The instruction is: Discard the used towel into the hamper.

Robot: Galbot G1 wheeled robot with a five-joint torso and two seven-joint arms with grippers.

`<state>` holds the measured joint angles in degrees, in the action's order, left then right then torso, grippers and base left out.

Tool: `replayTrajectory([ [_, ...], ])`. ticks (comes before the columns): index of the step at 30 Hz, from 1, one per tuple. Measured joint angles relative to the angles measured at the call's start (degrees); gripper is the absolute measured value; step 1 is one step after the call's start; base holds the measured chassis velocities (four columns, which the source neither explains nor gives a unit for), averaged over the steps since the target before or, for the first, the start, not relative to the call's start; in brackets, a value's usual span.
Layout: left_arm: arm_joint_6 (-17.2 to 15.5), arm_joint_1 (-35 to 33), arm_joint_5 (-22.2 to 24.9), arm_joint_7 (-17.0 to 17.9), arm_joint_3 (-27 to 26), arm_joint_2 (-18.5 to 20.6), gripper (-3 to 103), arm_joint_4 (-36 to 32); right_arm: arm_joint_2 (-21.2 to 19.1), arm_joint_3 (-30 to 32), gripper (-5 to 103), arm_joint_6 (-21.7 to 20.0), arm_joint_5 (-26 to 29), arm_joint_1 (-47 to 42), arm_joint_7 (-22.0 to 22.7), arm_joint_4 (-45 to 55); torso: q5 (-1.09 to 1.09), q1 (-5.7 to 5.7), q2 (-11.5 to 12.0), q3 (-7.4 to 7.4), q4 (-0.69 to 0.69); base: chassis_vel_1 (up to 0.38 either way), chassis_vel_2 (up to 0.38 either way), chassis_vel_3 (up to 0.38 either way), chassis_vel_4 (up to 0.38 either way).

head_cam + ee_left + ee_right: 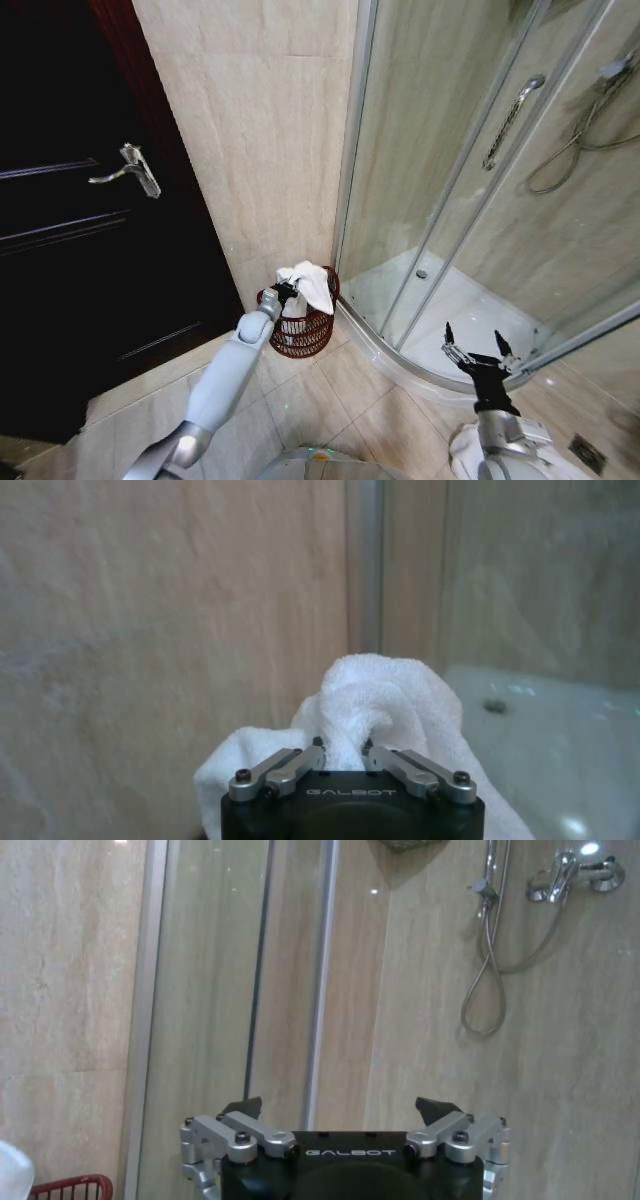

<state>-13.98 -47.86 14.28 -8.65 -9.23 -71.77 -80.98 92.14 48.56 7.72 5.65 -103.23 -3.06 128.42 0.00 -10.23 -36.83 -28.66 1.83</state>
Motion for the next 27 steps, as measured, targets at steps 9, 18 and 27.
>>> replayTrajectory([
  [9, -13.35, 0.13, 8.56, -7.99, 1.31, 3.60, 7, -4.50, 0.00, 0.10, 100, 0.07, -0.01, -0.01, 0.02, -0.87, -0.01, 0.00, 0.00, 0.00, 0.00, 0.000, 0.000, 0.000, 0.000],
  [18, -18.19, 3.58, 9.48, -12.73, 6.98, 6.34, 6, -4.15, 0.00, -0.20, 100, 0.10, -0.22, 0.55, -0.07, -2.11, 0.00, 0.00, -0.01, -0.01, 0.00, 0.000, 0.000, 0.000, 0.000],
  [27, -23.21, 5.84, 9.70, -12.70, 10.90, 6.58, 38, -4.24, 0.00, 0.37, 100, 0.18, 1.03, 0.62, 0.02, -2.54, 0.00, 0.00, -0.01, -0.01, 0.00, 0.000, 0.000, 0.000, 0.000],
])
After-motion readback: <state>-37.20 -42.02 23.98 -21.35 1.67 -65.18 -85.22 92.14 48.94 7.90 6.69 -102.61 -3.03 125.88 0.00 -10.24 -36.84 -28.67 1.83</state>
